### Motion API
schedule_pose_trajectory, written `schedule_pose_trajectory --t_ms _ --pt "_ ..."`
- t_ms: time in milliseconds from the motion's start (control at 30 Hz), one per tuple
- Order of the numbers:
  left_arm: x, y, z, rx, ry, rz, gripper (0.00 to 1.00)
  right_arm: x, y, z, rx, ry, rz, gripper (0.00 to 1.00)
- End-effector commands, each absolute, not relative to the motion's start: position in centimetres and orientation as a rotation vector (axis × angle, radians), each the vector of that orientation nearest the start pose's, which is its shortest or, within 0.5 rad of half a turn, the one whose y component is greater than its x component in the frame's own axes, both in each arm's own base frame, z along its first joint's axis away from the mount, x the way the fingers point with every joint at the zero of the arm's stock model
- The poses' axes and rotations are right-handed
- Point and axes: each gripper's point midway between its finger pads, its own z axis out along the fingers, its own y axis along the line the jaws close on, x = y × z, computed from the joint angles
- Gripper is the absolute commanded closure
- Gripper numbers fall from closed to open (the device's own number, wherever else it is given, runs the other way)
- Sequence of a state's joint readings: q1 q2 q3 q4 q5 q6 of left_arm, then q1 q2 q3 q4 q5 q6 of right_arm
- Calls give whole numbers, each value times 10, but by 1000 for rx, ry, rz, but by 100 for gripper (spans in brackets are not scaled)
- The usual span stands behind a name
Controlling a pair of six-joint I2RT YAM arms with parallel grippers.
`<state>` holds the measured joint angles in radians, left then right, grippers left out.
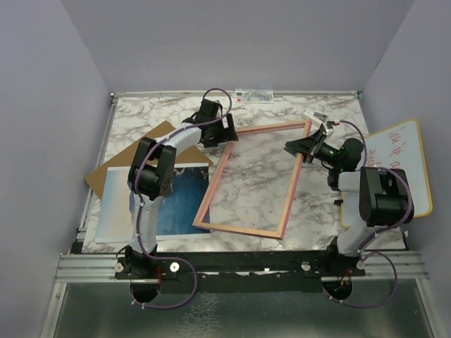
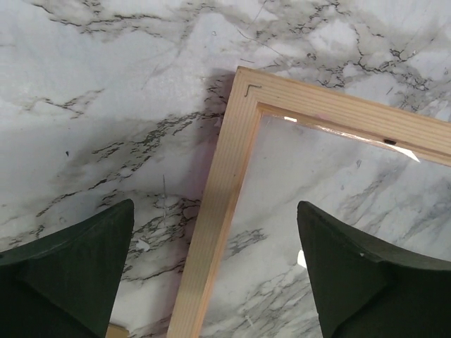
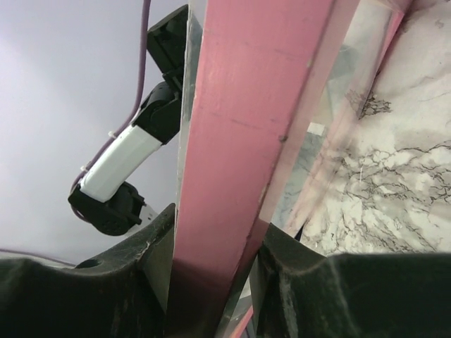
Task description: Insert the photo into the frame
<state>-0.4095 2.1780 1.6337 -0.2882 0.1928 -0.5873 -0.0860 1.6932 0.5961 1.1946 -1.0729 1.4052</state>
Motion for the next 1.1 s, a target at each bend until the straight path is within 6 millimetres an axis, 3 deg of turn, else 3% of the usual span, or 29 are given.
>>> schedule_pose_trajectory --t_ms 0,200,367,500,667,1067 --pt "487 -256 92 -95 2420 -599 1 359 143 204 235 1773 1700 61" --pt "485 -253 151 -36 2306 -552 1 361 142 203 289 1792 1680 63" --pt "453 -288 192 146 2242 -542 1 358 141 207 294 1789 1678 63" --pt "412 -332 205 330 2224 -601 1 356 142 215 295 1763 1706 58" --pt "372 -373 224 499 2180 -736 1 352 143 222 298 1744 1733 42" --pt "338 -410 255 555 2113 -839 1 349 138 240 430 1661 1786 25"
